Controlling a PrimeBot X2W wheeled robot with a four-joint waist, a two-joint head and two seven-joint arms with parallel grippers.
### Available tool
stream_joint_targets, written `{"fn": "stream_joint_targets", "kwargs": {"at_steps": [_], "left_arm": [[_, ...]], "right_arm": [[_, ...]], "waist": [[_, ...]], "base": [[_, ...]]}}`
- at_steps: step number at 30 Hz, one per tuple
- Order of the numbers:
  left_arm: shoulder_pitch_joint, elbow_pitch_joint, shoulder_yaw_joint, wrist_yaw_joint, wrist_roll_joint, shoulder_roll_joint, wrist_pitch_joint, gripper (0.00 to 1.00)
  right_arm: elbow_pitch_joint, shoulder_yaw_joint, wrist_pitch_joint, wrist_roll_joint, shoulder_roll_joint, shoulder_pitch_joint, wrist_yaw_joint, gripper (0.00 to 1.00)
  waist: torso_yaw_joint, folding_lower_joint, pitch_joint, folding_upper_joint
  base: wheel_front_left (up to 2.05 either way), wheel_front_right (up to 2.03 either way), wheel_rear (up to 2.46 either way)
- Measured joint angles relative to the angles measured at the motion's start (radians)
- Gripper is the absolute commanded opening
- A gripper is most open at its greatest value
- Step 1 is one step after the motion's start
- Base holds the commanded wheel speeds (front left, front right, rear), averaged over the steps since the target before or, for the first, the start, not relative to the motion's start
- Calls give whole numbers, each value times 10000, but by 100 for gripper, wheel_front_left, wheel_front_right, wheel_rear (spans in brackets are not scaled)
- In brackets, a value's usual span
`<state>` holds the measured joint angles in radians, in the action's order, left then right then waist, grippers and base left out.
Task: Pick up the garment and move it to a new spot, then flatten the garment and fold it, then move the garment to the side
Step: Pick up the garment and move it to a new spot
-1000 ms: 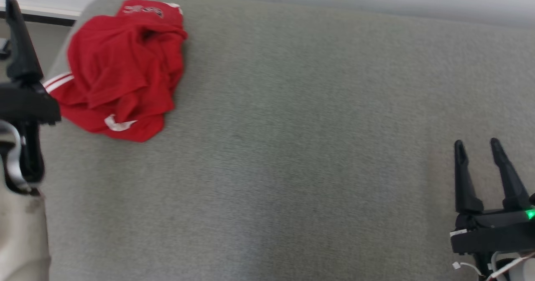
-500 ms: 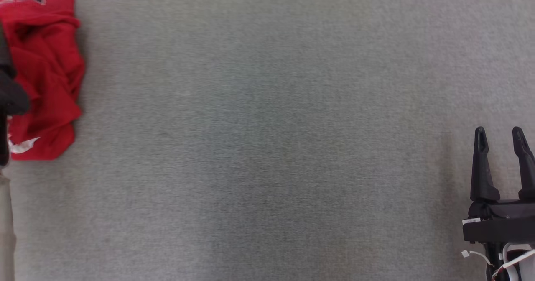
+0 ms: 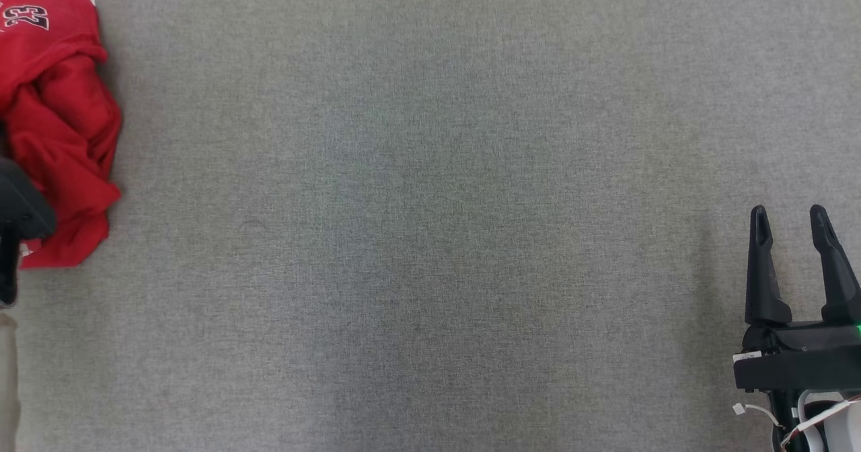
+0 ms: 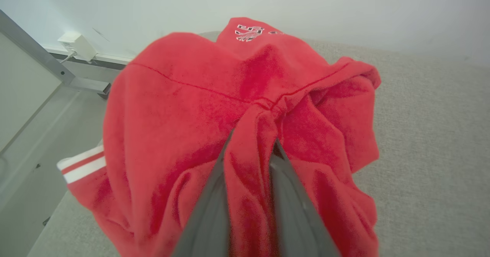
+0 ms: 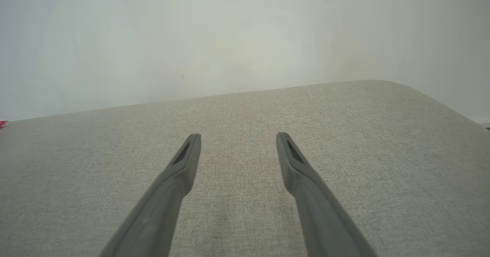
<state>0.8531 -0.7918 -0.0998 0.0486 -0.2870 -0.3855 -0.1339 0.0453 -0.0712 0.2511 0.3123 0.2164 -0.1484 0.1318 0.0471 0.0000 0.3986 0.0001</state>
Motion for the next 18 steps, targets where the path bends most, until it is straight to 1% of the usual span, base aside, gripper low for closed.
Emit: {"fn": "stream_joint_targets", "kwargs": {"at_steps": [3,6,10,16,18], "left_arm": [[42,38,69,-50,128,-125,589,0],[333,359,81,-127,182,-192,1482,0],[678,890,244,-128,424,-288,2188,0],[1417,2057,610,151,541,-424,2487,0],[1709,2571,796,240,508,-347,2426,0]], "right_arm": [[42,38,6,-2,-8,5,0,100],[113,56,19,23,-33,20,0,100],[274,107,54,31,-173,88,0,100],[527,213,90,65,-458,238,0,100],[625,253,94,119,-550,251,0,100]], "waist": [[10,0,-135,0],[29,0,-314,0],[65,-1,-638,0],[55,-1,-1227,-1],[2,-1,-1415,-1]], "base": [[0,0,0],[0,0,0],[0,0,0],[0,0,0],[0,0,0]]}}
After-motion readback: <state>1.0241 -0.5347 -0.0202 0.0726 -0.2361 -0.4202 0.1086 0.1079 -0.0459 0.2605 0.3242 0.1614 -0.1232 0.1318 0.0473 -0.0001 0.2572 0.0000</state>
